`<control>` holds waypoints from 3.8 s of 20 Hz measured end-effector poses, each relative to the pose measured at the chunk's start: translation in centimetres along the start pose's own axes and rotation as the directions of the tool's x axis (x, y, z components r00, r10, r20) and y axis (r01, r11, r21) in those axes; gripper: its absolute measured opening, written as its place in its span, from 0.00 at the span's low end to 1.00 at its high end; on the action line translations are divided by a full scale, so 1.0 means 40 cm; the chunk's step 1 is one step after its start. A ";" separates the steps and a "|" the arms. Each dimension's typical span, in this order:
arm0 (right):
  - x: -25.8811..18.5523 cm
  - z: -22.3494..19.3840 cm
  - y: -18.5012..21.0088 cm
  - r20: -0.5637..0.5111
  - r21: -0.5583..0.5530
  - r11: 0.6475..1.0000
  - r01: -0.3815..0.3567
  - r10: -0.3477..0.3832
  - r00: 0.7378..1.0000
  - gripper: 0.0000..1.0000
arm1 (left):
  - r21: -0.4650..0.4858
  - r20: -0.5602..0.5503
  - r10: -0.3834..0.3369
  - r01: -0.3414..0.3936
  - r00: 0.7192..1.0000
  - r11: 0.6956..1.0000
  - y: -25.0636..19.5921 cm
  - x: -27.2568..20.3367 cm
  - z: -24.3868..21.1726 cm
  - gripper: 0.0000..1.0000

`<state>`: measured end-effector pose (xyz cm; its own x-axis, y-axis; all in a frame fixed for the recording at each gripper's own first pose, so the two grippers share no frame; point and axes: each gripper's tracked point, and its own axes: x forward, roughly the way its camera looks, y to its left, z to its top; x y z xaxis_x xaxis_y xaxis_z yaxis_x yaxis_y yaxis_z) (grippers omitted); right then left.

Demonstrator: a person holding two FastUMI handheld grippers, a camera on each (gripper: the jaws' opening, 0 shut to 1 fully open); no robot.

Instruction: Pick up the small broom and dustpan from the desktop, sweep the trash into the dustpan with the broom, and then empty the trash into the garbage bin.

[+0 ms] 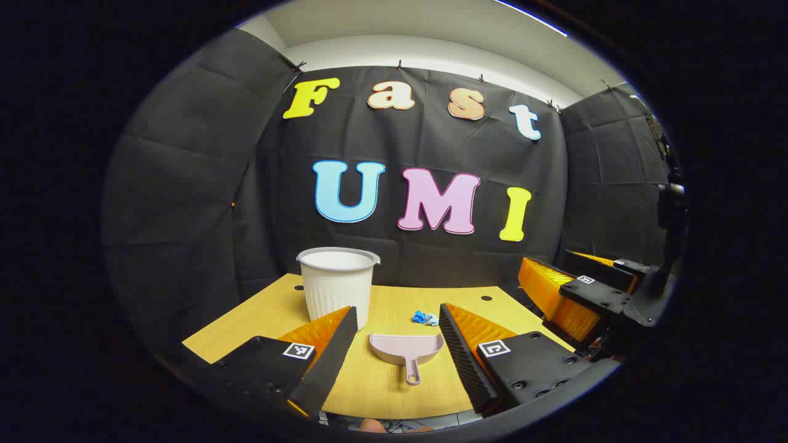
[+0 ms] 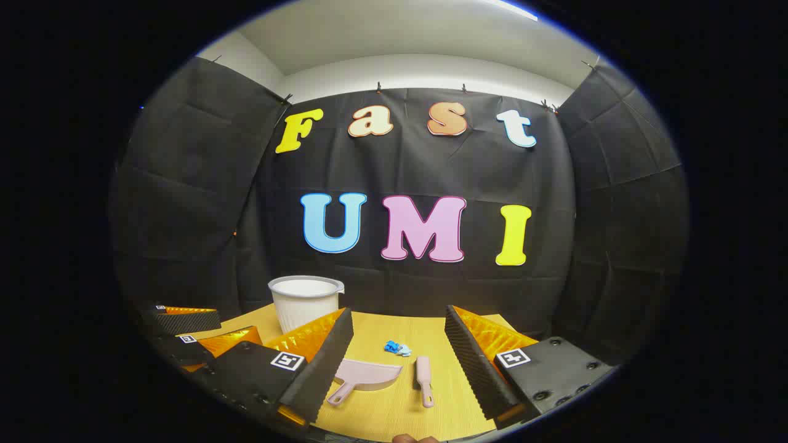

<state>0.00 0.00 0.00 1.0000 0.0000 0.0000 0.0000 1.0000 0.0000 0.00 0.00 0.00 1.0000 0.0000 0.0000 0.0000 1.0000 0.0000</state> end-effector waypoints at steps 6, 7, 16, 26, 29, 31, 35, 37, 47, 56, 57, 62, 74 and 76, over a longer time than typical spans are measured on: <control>-0.010 0.011 -0.031 0.016 -0.006 0.999 0.034 -0.034 0.999 0.96 | 0.012 -0.003 -0.025 0.025 1.000 1.000 -0.038 0.010 -0.007 0.82; -0.013 0.009 -0.036 0.016 -0.009 0.999 0.036 -0.035 0.999 0.90 | 0.017 0.004 -0.030 0.030 1.000 0.999 -0.043 0.014 -0.001 0.82; -0.015 0.023 -0.095 0.028 0.011 0.997 0.081 -0.081 0.996 0.97 | 0.065 0.046 -0.070 0.066 0.997 0.996 -0.083 0.045 0.035 0.79; -0.036 0.000 -0.139 0.025 0.028 0.992 0.119 -0.120 0.992 0.97 | 0.058 0.016 -0.076 0.075 0.997 0.996 -0.087 0.061 0.019 0.79; -0.054 -0.030 -0.148 -0.008 0.032 0.990 0.137 -0.137 0.991 0.97 | 0.010 -0.022 -0.076 0.076 0.997 0.997 -0.075 0.068 0.001 0.79; -0.070 -0.034 -0.158 -0.017 0.042 0.988 0.147 -0.146 0.989 0.97 | 0.019 -0.007 -0.060 0.060 0.998 0.998 -0.064 0.065 0.009 0.79; -0.077 -0.057 -0.182 -0.052 0.032 0.988 0.153 -0.151 0.987 0.97 | 0.011 -0.011 -0.064 0.064 0.998 0.998 -0.072 0.075 0.007 0.79; -0.062 -0.060 -0.189 -0.065 0.044 0.987 0.156 -0.153 0.986 0.97 | 0.008 -0.016 -0.067 0.067 0.998 0.998 -0.078 0.084 0.009 0.79; 0.088 -0.026 -0.158 -0.074 0.027 0.997 0.078 -0.076 0.994 0.97 | -0.036 -0.066 -0.075 0.073 0.995 0.997 -0.075 0.215 0.002 0.79; 0.325 0.016 -0.225 -0.032 -0.038 0.999 0.030 -0.031 0.999 0.96 | -0.085 -0.378 -0.021 -0.012 0.925 0.996 -0.071 0.419 -0.170 0.79; 0.350 0.022 -0.237 -0.022 -0.055 0.998 0.023 -0.024 0.999 0.97 | -0.096 -0.463 -0.022 -0.025 0.886 0.995 -0.081 0.434 -0.216 0.80; 0.439 -0.028 -0.293 -0.026 -0.100 0.995 -0.013 0.011 1.000 0.97 | -0.140 -0.723 -0.038 -0.092 0.690 0.986 -0.096 0.472 -0.394 0.82; 0.495 -0.295 -0.337 -0.306 0.032 0.995 -0.093 0.099 0.947 0.97 | 0.008 -0.981 0.038 -0.159 0.189 0.987 -0.117 0.546 -0.596 0.82; 0.502 -0.357 -0.344 -0.378 0.079 0.994 -0.081 0.105 0.920 0.97 | 0.023 -0.991 0.042 -0.153 0.124 0.988 -0.116 0.551 -0.617 0.81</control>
<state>20.07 -13.77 -14.30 0.9199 0.1050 -0.3780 -0.0810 0.9936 0.0789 22.03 -4.64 -24.66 0.1241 0.0420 -0.9914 -0.1525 0.9880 0.0227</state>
